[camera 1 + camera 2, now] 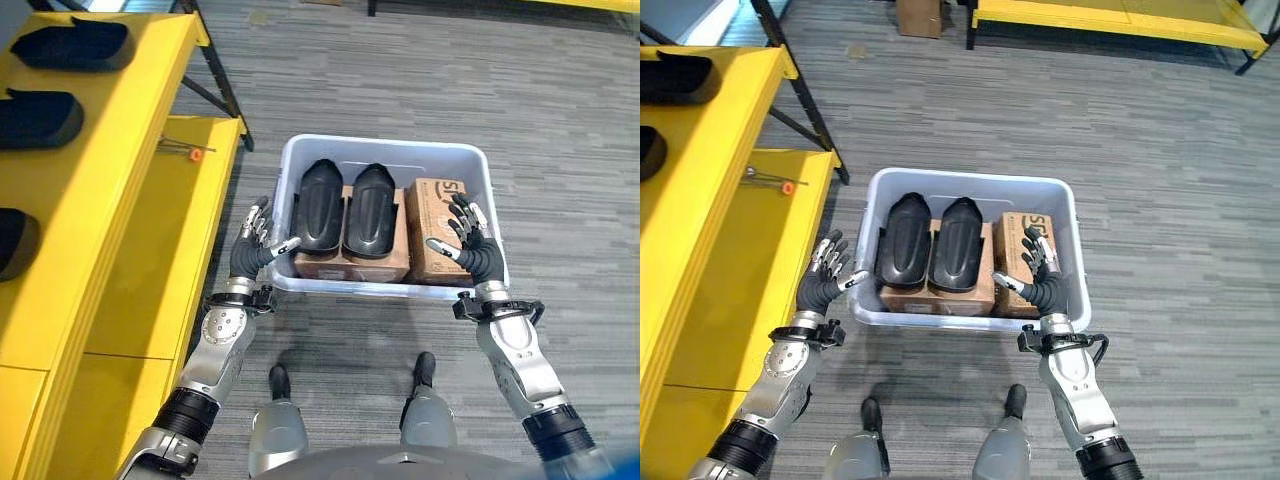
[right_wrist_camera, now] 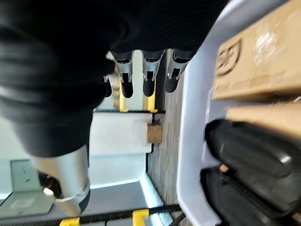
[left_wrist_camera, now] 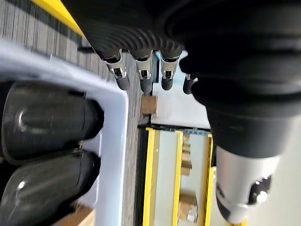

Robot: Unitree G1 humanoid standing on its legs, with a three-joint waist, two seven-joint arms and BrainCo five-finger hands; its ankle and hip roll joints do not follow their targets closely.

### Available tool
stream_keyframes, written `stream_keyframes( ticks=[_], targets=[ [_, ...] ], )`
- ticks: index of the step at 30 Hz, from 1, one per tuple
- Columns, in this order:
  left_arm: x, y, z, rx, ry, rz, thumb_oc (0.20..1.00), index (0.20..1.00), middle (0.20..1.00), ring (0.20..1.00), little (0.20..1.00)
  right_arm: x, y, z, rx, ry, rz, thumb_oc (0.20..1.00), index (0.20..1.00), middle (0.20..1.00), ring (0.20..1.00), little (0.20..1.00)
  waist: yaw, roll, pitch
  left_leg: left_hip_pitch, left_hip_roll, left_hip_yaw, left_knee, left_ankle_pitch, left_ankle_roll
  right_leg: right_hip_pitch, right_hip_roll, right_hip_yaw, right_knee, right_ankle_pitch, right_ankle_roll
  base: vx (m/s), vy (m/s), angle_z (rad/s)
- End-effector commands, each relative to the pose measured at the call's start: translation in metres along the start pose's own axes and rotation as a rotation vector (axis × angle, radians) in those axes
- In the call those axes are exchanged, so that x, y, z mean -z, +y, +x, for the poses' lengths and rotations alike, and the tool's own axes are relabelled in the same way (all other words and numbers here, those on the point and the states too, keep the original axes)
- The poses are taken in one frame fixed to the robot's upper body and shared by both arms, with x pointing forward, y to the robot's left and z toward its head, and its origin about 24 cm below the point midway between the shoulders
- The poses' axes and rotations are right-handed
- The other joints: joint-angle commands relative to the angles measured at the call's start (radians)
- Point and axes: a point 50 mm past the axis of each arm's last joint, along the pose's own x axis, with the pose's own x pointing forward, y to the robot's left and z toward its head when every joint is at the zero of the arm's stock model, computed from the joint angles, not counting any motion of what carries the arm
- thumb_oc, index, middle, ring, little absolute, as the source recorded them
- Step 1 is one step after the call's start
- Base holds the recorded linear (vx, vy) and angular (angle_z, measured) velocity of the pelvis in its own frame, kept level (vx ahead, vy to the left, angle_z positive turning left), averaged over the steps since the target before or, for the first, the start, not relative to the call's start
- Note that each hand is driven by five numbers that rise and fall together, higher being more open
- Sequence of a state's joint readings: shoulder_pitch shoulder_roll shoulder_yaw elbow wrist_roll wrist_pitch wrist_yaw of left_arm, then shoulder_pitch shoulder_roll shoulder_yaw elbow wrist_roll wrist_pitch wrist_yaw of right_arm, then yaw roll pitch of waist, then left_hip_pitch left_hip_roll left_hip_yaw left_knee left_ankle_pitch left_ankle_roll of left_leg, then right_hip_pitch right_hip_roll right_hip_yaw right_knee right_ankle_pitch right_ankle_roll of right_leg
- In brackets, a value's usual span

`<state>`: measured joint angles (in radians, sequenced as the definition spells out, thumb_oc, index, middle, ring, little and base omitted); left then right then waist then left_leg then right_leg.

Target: Move parts from the plastic box to the shelf.

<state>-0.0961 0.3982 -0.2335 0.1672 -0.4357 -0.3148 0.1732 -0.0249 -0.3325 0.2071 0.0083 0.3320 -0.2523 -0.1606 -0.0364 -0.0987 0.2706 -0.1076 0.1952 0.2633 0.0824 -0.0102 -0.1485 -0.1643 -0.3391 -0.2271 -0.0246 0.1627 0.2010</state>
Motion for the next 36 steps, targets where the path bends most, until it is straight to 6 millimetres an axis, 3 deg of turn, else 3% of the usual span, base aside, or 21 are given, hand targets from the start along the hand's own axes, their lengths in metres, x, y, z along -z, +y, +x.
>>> stream_keyframes(
  ticks=[1, 7, 10, 23, 36],
  targets=[
    [-0.026, -0.010, 0.007, 0.023, -0.156, 0.000, 1.000, 1.000, 1.000, 1.000, 1.000, -0.032, -0.007, 0.007, -0.003, -0.153, 0.012, 1.000, 1.000, 1.000, 1.000, 1.000, -0.010, 0.013, 0.013, -0.057, 0.053, 0.001, 0.077, 0.012, 0.010, 0.038, -0.028, 0.021, 0.077, -0.003, 0.013, -0.06, -0.034, -0.25],
    [-0.033, -0.024, 0.014, 0.055, -0.191, -0.030, 1.000, 1.000, 1.000, 1.000, 1.000, -0.047, 0.005, 0.030, 0.003, -0.234, 0.003, 1.000, 1.000, 1.000, 1.000, 1.000, -0.013, 0.030, 0.065, -0.108, 0.061, 0.009, 0.065, 0.037, 0.001, -0.044, -0.024, 0.033, 0.091, -0.001, 0.009, -0.05, -0.025, -0.07],
    [-0.038, -0.034, 0.018, 0.076, -0.214, -0.053, 1.000, 1.000, 1.000, 1.000, 1.000, -0.049, 0.011, 0.047, 0.024, -0.244, -0.022, 1.000, 1.000, 1.000, 1.000, 1.000, 0.000, 0.055, 0.104, -0.141, 0.058, 0.001, 0.070, 0.041, -0.002, -0.070, -0.032, 0.027, 0.100, 0.000, 0.011, -0.04, -0.027, 0.06],
    [-0.045, -0.046, 0.020, 0.134, -0.233, -0.094, 1.000, 1.000, 1.000, 1.000, 1.000, -0.052, 0.027, 0.087, 0.060, -0.221, -0.017, 1.000, 1.000, 1.000, 1.000, 1.000, 0.055, 0.098, 0.136, -0.204, 0.019, -0.024, 0.072, 0.048, 0.007, -0.081, -0.072, -0.013, 0.078, 0.035, 0.018, -0.01, 0.000, 0.09],
    [-0.057, -0.041, 0.019, 0.133, -0.283, -0.101, 1.000, 1.000, 1.000, 1.000, 1.000, -0.070, 0.013, 0.116, 0.178, -0.240, -0.005, 1.000, 1.000, 1.000, 1.000, 1.000, 0.111, 0.118, 0.149, -0.250, -0.008, -0.048, 0.080, 0.045, 0.017, -0.085, -0.090, -0.047, 0.073, 0.051, 0.022, 0.00, 0.007, 0.12]
  ],
)
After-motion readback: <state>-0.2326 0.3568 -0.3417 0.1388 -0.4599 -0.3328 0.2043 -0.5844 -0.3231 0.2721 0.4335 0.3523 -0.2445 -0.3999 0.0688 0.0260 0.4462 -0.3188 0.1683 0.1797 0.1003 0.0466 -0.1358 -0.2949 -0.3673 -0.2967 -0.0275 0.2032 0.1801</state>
